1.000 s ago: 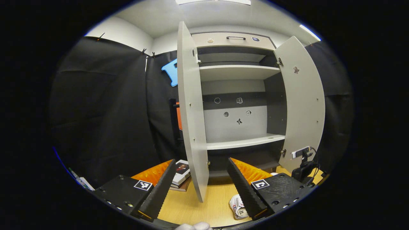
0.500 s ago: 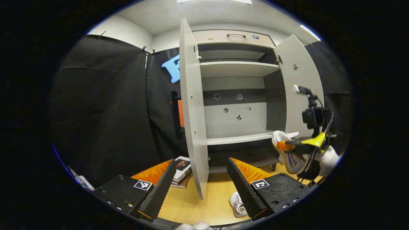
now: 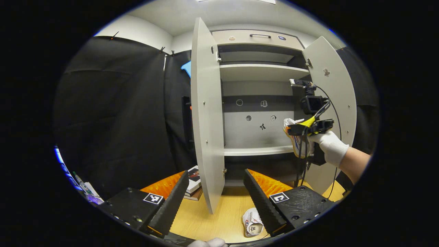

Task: Grab one shoe with the right hand and put it into the shoe cabinet, grab the other shoe with the left hand and put it into the shoe cabinet; then close the right door with the right hand and the left door with the left hand.

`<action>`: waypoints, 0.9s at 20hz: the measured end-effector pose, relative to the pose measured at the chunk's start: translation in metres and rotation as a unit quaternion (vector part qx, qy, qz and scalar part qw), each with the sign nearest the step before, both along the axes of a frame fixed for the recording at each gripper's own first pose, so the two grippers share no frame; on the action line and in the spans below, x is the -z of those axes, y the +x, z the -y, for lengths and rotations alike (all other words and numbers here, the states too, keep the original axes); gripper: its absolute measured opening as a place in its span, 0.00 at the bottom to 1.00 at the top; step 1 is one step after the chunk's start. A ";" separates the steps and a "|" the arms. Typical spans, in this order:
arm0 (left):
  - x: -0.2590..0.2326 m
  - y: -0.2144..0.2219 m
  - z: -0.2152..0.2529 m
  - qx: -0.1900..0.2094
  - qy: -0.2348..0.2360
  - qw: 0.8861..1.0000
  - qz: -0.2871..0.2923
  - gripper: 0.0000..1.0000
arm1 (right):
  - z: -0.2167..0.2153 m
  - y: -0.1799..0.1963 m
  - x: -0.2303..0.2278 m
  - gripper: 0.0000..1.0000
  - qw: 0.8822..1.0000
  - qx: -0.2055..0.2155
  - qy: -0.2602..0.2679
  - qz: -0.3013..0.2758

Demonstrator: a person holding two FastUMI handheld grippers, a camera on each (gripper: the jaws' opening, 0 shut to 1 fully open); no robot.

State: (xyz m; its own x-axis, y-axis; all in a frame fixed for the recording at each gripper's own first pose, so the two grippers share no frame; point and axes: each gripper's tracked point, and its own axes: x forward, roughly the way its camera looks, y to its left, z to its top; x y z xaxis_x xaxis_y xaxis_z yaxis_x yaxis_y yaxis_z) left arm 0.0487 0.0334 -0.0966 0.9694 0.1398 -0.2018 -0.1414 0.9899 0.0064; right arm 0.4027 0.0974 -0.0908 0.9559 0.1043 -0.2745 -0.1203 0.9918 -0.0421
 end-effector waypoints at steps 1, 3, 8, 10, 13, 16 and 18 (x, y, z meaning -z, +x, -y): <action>-0.002 0.002 -0.001 -0.008 0.005 1.000 0.000 0.96 | -0.003 0.019 0.001 0.06 1.000 -0.001 -0.002 -0.006; -0.004 0.004 -0.002 -0.024 0.010 1.000 -0.002 0.97 | -0.008 0.054 0.006 0.06 1.000 -0.004 -0.001 -0.015; -0.008 0.005 -0.005 -0.055 0.015 0.998 -0.009 0.96 | -0.021 0.114 0.051 0.06 0.995 -0.004 -0.018 -0.093; -0.007 0.005 -0.008 -0.063 0.018 0.998 -0.009 0.96 | -0.024 0.120 0.066 0.05 0.991 -0.004 -0.026 -0.130; -0.007 0.008 -0.009 -0.068 0.013 0.998 -0.013 0.96 | -0.030 0.118 0.069 0.10 0.987 -0.005 -0.022 -0.159; -0.007 0.010 -0.008 -0.067 0.011 0.998 -0.011 0.96 | -0.036 0.113 0.056 0.49 0.989 -0.018 -0.014 -0.144; -0.008 0.010 -0.007 -0.062 0.013 0.998 -0.009 0.96 | -0.030 0.112 0.043 0.68 0.992 -0.011 -0.028 -0.124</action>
State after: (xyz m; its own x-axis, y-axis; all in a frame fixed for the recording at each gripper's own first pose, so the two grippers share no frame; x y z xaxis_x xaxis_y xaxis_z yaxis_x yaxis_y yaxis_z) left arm 0.0592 0.0405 -0.0882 0.9403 0.2642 -0.2147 -0.2628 0.9642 0.0355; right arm 0.5149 0.1273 -0.1340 0.8555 0.1012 -0.5077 -0.1549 0.9858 -0.0644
